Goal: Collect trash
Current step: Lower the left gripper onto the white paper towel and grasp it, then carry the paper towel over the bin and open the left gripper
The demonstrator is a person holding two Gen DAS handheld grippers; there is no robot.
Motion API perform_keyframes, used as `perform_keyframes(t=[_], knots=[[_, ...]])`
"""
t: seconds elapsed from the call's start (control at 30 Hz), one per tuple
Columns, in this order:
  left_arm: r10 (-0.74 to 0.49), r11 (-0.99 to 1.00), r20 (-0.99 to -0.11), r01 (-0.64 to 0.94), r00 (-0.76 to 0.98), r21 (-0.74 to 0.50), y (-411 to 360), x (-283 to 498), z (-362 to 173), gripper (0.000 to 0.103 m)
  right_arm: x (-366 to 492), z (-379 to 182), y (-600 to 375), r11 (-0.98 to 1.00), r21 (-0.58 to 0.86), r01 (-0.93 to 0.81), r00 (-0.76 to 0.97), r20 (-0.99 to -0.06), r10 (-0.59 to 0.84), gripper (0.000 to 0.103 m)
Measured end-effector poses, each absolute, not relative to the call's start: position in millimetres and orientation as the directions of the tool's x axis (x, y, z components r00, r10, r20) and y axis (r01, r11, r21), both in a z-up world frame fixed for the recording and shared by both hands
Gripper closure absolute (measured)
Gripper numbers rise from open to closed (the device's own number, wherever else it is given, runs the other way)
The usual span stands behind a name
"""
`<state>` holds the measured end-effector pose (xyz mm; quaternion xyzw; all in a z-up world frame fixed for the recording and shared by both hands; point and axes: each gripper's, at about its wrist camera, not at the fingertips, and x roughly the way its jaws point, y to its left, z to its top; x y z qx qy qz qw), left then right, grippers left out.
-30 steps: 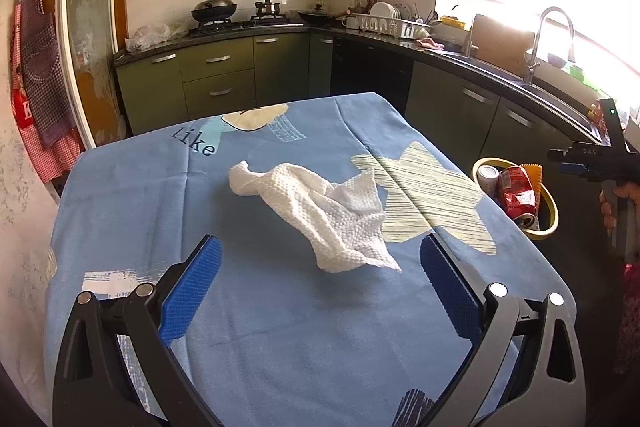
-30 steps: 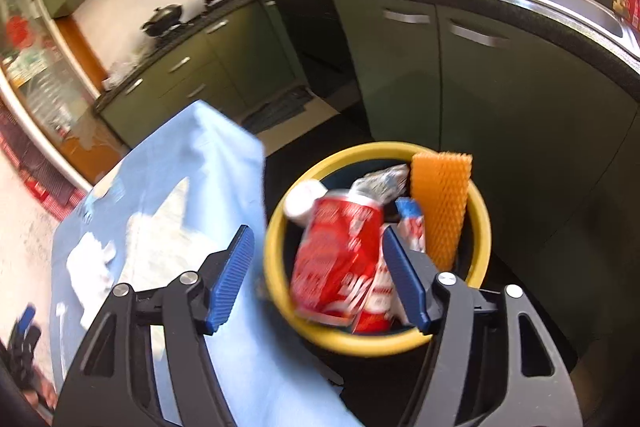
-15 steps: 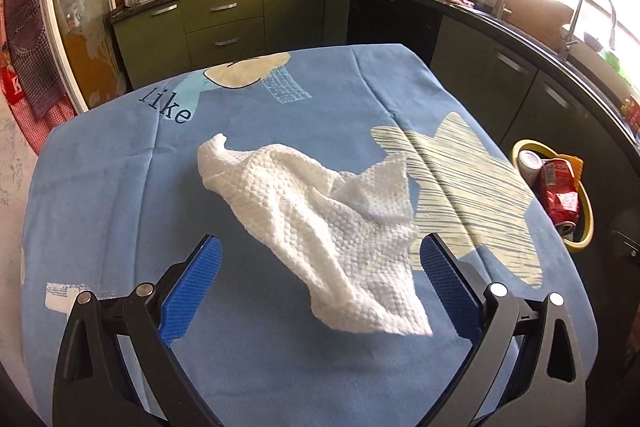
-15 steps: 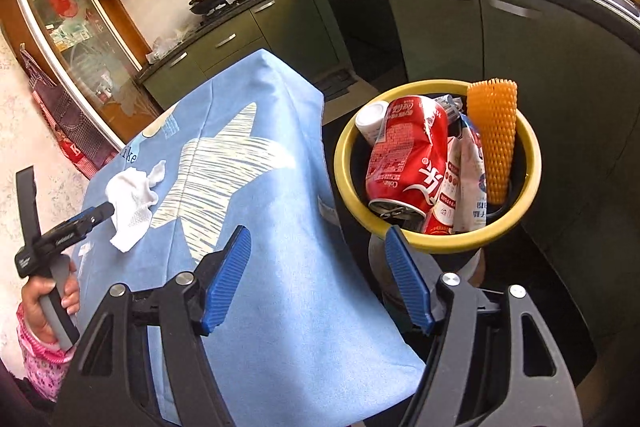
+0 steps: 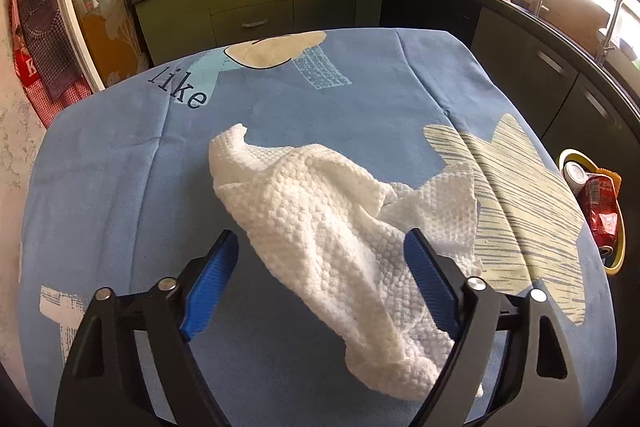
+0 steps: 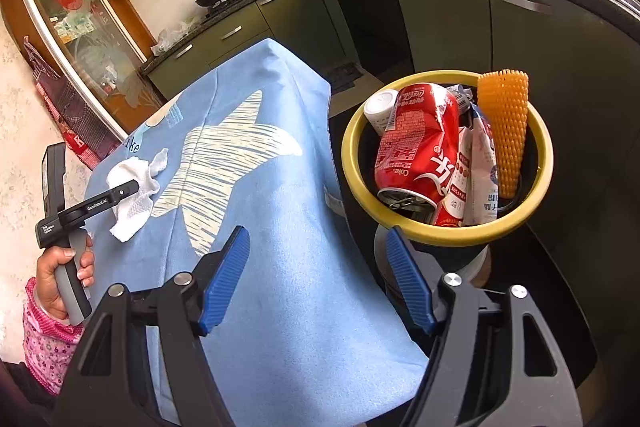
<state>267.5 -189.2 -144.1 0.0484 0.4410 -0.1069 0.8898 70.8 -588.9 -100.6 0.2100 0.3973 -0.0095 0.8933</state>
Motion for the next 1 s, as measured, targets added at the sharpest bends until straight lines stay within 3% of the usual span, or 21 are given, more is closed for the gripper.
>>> perform_keyframes(t=[0.2,0.27,0.33,0.7,1.0], knots=[[-0.171,0.968,-0.796,0.25,0.58,-0.026,-190,266,-145,0.064,71,-102,-589,0.91,0.372,0.183,0.682,-0.714,0.155,0.036],[-0.182,0.965,-0.793,0.26,0.582,-0.031,-191,264,-144,0.087,70,-101,-589,0.91,0.374,0.18,0.684,-0.712,0.157,0.036],[-0.186,0.961,-0.78,0.275,0.597,-0.019,-193,258,-139,0.095,69,-100,-589,0.91,0.375,0.177,0.687,-0.709,0.158,0.036],[-0.383,0.85,-0.648,0.526,0.658,0.032,-255,196,-49,0.098,59,-103,-601,0.9,0.393,0.188,0.706,-0.692,0.154,0.036],[-0.581,0.658,-0.621,0.752,0.527,0.023,-356,157,-9,0.098,25,-104,-648,0.863,0.405,0.3,0.736,-0.674,0.06,0.036]])
